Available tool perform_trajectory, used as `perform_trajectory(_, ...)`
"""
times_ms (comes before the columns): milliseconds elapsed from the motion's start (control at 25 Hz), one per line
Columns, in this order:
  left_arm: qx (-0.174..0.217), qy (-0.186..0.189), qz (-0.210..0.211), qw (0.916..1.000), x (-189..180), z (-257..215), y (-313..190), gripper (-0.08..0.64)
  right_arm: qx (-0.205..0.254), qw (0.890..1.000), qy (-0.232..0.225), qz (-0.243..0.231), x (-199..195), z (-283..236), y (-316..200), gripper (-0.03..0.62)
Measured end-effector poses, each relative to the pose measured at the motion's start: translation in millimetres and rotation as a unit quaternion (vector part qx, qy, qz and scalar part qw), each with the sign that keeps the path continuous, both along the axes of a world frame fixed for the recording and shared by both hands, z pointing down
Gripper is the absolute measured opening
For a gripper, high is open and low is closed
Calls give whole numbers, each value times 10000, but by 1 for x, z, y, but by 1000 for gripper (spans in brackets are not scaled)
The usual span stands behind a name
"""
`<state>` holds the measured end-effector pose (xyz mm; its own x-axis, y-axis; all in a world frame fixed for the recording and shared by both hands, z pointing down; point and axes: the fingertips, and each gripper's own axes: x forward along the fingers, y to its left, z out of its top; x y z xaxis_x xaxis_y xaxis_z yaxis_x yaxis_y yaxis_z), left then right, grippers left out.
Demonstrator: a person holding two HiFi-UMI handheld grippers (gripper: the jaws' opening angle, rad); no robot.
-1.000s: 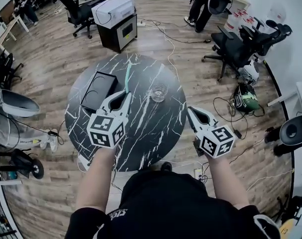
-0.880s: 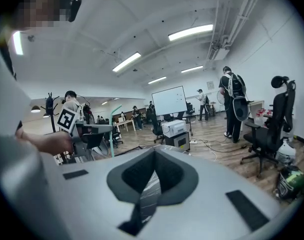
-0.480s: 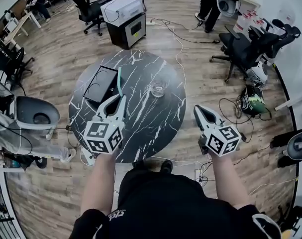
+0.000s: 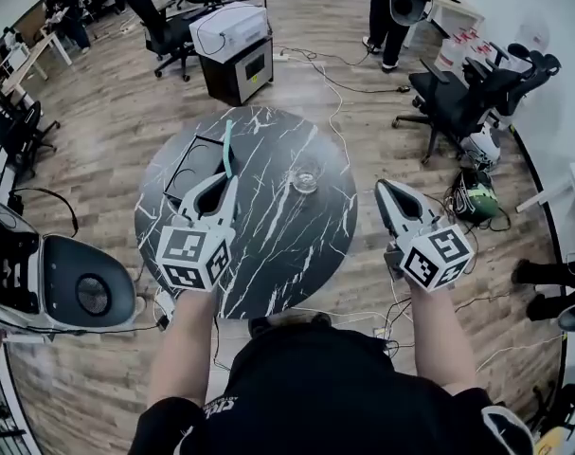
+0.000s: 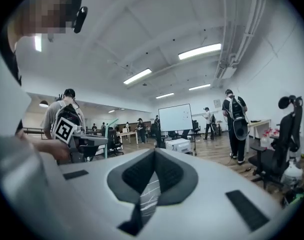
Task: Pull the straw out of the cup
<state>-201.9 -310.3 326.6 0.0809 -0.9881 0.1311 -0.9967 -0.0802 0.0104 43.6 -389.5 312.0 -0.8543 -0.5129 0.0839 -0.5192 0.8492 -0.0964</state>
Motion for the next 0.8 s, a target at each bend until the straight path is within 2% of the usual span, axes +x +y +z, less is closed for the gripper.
perform_trajectory(240, 25, 44, 35, 10000, -12, 4, 2, 31, 5, 10000, -58, 40, -18, 2, 16, 2)
perform_trajectory(800, -159, 87, 166, 9997, -14, 22, 11, 31, -189, 9997, -129, 82, -25, 9, 26, 2)
